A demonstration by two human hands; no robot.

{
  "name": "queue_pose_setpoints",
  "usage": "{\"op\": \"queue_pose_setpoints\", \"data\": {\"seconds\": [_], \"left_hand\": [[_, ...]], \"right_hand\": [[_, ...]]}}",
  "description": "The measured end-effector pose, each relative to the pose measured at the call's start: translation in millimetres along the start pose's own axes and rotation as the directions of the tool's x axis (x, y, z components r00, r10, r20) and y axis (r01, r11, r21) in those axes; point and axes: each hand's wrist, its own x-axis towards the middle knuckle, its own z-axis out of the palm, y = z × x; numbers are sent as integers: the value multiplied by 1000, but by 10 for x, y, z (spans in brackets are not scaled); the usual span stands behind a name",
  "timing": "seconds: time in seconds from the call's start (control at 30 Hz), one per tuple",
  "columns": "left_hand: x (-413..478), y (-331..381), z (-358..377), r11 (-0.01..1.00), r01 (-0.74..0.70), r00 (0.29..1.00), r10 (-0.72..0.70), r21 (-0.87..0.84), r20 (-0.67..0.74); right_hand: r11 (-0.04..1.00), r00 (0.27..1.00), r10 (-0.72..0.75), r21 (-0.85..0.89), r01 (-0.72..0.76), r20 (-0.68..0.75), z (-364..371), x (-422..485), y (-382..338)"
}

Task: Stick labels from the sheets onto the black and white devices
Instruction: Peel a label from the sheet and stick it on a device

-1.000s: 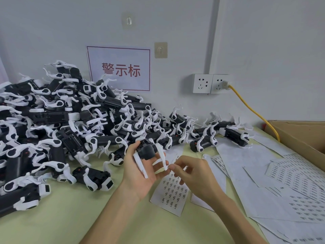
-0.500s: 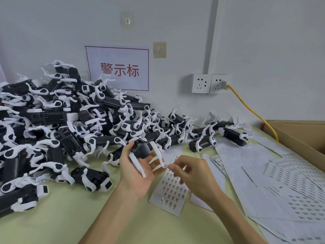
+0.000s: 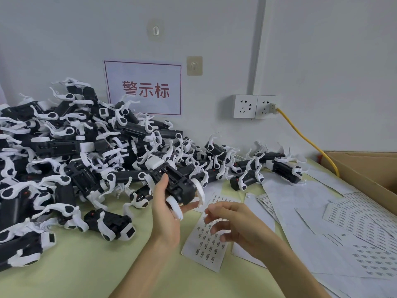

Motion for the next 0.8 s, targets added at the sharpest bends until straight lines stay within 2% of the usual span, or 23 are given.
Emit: {"op": "queue_pose_setpoints", "data": {"seconds": [0.27,0.43,0.63,0.8], "left_hand": [[-128,-121,24,989,-80,987,62,123,146],[-147,-126,40,967,-156,951,93,199,296],[-132,-192,22,972,-113,967,60,207,247],[-138,-184,10,967,-86,985,47,240,166]], "right_hand": [[960,993,106,255,-117,54,-7,50,19],[958,992,126,258,-128,26,-3,81,38],[973,992,98,217,-78,-82,-20,96,64],[968,991,96,241,-70,-96,-21,93,54]]}}
